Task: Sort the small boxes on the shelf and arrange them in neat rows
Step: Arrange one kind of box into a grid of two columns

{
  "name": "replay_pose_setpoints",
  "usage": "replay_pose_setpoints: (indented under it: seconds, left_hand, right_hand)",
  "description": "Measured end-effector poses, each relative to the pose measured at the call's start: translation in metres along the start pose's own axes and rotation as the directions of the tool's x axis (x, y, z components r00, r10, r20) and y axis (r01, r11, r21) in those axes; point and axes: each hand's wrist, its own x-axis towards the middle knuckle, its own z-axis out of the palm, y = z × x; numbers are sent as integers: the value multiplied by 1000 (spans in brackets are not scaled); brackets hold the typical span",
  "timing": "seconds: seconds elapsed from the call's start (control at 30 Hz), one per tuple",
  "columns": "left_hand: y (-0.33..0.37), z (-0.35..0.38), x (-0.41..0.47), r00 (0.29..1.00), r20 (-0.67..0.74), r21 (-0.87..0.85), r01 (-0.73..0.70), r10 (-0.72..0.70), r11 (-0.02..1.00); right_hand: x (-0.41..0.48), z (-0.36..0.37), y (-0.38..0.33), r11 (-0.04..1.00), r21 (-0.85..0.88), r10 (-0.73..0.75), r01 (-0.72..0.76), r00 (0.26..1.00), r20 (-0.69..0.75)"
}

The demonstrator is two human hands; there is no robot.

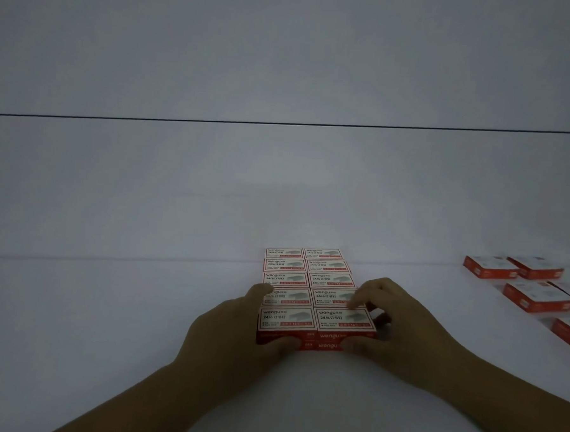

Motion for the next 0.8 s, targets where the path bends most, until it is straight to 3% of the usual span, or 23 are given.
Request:
replay_pose_setpoints:
  seconds: [0.2, 0.5, 0.63, 0.8]
  left_hand:
    - [0, -4, 4, 1000, 23, -155, -13, 17, 988]
    - [3, -6, 1, 999, 41, -198, 5, 3, 980]
    - [7, -15, 0, 996, -82, -165, 2, -16, 986]
    - [21, -31, 1, 964, -206, -160, -203, 169, 966]
  right_hand:
    - [1, 2, 4, 999, 34, -11, 11, 1000, -16]
    - [-1, 2, 5, 997, 72, -13, 9, 998, 63]
    - [-1, -1, -2, 998, 43, -37, 34, 997, 69]
    - [1, -19, -5, 997, 32, 69, -70, 997, 43]
